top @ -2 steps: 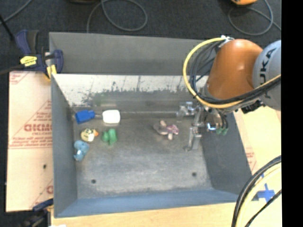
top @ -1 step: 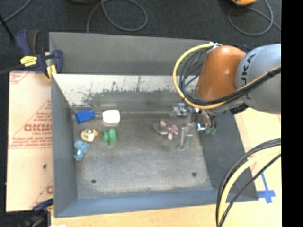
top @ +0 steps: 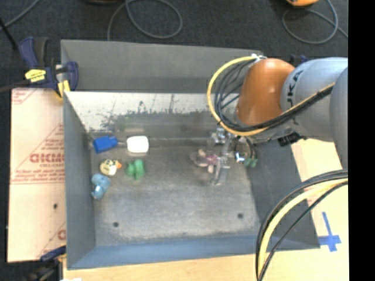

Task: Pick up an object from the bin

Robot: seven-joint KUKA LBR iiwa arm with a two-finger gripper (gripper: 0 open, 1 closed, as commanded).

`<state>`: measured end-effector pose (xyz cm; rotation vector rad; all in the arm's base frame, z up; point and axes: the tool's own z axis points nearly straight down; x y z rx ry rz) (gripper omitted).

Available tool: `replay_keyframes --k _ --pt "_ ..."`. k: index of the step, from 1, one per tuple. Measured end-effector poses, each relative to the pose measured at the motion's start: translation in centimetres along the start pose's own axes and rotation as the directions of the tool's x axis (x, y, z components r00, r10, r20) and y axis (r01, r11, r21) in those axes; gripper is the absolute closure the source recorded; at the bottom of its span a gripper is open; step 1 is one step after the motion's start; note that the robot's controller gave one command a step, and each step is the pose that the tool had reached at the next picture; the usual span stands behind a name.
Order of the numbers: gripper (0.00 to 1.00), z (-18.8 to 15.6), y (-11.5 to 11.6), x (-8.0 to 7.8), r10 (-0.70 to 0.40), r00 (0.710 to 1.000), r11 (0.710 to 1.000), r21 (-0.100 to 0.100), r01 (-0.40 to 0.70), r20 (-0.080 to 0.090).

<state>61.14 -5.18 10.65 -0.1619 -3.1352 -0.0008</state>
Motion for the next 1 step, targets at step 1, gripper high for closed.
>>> replay_keyframes --k 1 --pt "0.00 -1.27 0.30 -1.26 -0.055 0.998 0.998 0.004 0.055 0.015"
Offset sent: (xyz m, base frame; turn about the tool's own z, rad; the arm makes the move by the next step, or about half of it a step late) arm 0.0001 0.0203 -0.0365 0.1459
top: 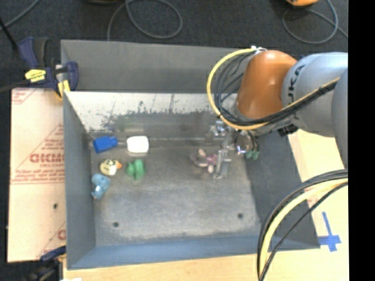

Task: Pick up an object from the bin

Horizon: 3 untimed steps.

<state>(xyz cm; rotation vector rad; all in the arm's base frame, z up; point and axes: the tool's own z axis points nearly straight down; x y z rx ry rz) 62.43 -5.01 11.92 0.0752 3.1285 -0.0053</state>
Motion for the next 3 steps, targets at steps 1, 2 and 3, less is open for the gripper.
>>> replay_keyframes --k 1,2,3 --pt "0.00 2.9 1.0 0.7 0.098 0.995 0.995 -0.002 -0.098 -0.007" --pt "1.00 4.8 0.9 1.1 0.178 0.984 0.984 0.001 -0.178 0.004" --pt "1.00 4.8 0.9 1.1 0.178 0.984 0.984 0.001 -0.178 0.004"
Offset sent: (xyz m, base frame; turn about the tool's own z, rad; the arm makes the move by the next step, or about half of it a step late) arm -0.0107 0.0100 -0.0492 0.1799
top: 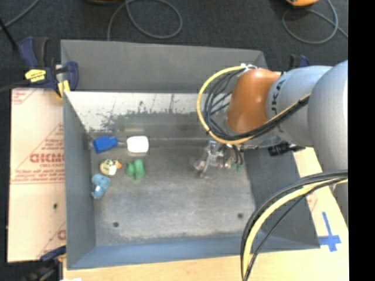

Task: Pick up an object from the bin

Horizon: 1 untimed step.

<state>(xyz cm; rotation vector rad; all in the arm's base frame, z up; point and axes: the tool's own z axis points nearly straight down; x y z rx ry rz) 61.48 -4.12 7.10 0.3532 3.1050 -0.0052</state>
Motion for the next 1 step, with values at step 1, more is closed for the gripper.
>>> replay_keyframes --k 1 --pt "1.00 -0.14 -0.01 0.01 0.000 1.000 1.000 0.000 0.000 0.001"
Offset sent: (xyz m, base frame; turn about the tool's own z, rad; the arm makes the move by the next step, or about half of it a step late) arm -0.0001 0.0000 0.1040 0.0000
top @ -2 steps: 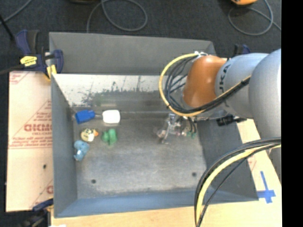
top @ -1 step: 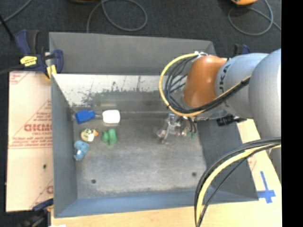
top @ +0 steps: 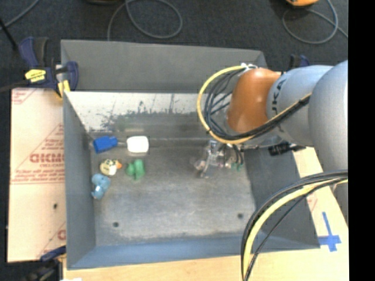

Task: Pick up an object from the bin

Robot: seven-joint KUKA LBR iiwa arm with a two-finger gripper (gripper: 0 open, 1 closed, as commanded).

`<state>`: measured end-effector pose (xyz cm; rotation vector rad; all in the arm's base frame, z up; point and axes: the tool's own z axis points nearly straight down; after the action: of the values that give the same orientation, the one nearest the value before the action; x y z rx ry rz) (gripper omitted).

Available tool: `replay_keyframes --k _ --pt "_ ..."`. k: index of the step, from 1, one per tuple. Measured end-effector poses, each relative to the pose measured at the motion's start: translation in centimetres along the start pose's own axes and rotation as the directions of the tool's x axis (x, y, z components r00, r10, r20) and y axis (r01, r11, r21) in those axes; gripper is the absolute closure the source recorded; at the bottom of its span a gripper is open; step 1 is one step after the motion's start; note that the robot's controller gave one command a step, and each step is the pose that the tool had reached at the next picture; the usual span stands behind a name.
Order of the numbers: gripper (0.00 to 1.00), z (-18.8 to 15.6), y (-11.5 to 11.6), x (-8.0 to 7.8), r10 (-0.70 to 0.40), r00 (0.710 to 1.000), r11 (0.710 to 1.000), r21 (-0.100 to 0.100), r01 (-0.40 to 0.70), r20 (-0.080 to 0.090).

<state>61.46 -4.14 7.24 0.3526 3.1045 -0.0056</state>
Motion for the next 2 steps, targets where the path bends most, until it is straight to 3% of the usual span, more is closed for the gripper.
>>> replay_keyframes --k 2 --pt "1.00 -3.1 -0.1 0.2 -0.001 1.000 1.000 0.001 0.001 -0.010"
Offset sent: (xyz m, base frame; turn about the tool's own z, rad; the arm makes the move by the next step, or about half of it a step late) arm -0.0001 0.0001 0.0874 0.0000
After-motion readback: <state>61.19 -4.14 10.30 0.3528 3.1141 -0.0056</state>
